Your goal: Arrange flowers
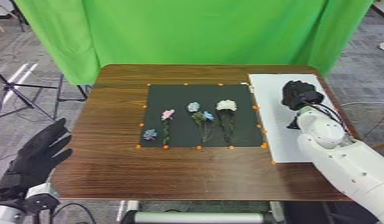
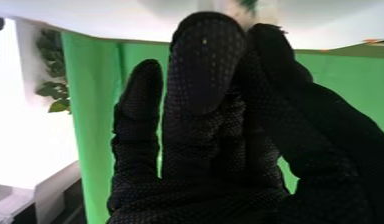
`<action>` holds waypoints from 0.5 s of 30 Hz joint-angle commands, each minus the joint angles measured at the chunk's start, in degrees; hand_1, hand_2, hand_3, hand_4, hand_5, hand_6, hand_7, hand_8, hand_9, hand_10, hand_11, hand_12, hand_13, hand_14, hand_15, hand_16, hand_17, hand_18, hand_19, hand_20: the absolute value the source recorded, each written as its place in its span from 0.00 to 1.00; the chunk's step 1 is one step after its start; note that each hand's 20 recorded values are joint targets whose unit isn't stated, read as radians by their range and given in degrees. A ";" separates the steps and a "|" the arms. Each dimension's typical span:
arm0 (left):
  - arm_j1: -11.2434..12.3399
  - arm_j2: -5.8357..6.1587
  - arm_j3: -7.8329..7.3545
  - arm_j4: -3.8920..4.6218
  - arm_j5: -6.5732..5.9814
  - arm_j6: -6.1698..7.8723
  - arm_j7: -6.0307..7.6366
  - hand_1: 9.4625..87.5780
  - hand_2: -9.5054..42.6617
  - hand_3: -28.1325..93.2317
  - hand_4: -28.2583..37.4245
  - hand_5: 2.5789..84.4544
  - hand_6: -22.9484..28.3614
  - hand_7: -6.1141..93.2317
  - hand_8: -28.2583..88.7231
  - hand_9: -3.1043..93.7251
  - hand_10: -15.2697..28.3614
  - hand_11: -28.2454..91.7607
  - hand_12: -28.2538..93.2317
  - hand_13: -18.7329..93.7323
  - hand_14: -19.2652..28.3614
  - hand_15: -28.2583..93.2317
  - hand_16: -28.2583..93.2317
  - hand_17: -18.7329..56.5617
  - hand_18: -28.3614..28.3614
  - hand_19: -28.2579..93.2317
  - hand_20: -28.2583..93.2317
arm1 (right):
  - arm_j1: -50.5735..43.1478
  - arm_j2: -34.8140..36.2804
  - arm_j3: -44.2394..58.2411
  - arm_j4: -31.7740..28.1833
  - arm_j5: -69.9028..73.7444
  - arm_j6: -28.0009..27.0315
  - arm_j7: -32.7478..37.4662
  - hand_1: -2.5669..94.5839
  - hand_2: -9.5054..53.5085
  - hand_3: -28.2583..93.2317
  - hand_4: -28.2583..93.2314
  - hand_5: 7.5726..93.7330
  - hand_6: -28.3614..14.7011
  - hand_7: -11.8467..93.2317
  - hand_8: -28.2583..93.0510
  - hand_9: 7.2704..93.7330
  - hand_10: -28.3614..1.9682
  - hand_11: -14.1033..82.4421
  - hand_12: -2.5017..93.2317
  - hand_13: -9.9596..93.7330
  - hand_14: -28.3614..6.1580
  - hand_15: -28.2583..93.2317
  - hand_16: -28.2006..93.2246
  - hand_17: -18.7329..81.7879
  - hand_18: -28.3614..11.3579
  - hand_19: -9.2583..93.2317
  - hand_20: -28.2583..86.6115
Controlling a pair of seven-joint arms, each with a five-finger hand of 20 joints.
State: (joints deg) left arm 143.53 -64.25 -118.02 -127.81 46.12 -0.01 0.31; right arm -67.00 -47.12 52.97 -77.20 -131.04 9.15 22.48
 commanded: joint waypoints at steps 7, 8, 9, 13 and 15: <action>0.56 0.01 -0.09 -0.13 -0.16 -0.17 -0.16 0.20 0.17 0.80 0.02 0.23 0.46 0.24 0.16 0.20 0.54 0.32 0.40 0.26 0.63 0.34 0.30 0.08 0.80 0.51 0.32 | -6.53 2.22 3.27 -7.78 0.85 9.15 -2.35 0.56 0.00 0.93 0.00 0.72 0.71 0.63 0.20 0.89 0.82 0.36 0.55 0.94 0.90 0.54 0.58 0.52 0.37 0.79 0.60; 0.71 0.00 -0.09 -0.19 -0.20 0.04 -0.05 0.20 0.17 0.80 0.02 0.23 0.46 0.24 0.16 0.20 0.54 0.32 0.40 0.26 0.63 0.34 0.30 0.08 0.80 0.51 0.32 | -6.98 2.26 3.67 -8.10 0.61 10.10 -3.18 0.56 0.00 0.93 0.00 0.72 0.70 0.63 0.20 0.89 0.82 0.36 0.55 0.94 0.91 0.54 0.58 0.52 0.37 0.79 0.60; 0.79 -0.07 -0.18 -0.22 -0.24 0.01 -0.07 0.20 0.17 0.80 0.02 0.23 0.46 0.24 0.16 0.20 0.54 0.32 0.40 0.26 0.63 0.34 0.30 0.08 0.80 0.51 0.32 | -7.32 2.29 3.93 -8.76 0.57 10.32 -3.13 0.56 0.00 0.93 0.00 0.72 0.70 0.63 0.20 0.90 0.82 0.36 0.55 0.94 0.91 0.54 0.58 0.52 0.37 0.78 0.60; 0.61 0.01 -0.06 -0.16 -0.16 -0.06 -0.05 0.20 0.17 0.80 0.02 0.23 0.46 0.24 0.16 0.20 0.54 0.32 0.40 0.26 0.63 0.34 0.30 0.08 0.80 0.51 0.32 | -10.62 2.79 6.07 -13.69 2.12 9.82 -3.65 0.56 0.00 0.93 0.00 0.72 0.70 0.62 0.20 0.90 0.82 0.36 0.55 0.94 0.91 0.54 0.58 0.52 0.37 0.79 0.60; 0.75 -0.10 -0.30 -0.22 -0.13 -0.27 -0.22 0.20 0.17 0.80 0.02 0.23 0.46 0.24 0.16 0.20 0.54 0.32 0.40 0.26 0.63 0.34 0.30 0.08 0.80 0.51 0.31 | -13.10 2.53 7.62 -16.38 1.83 8.23 -5.70 0.56 0.00 0.93 0.00 0.72 0.70 0.63 0.20 0.90 0.82 0.36 0.56 0.94 0.91 0.54 0.58 0.52 0.37 0.78 0.60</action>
State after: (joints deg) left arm 143.55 -64.25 -118.02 -127.81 46.12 -0.02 0.31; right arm -75.01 -45.29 57.68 -86.71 -129.58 19.09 20.14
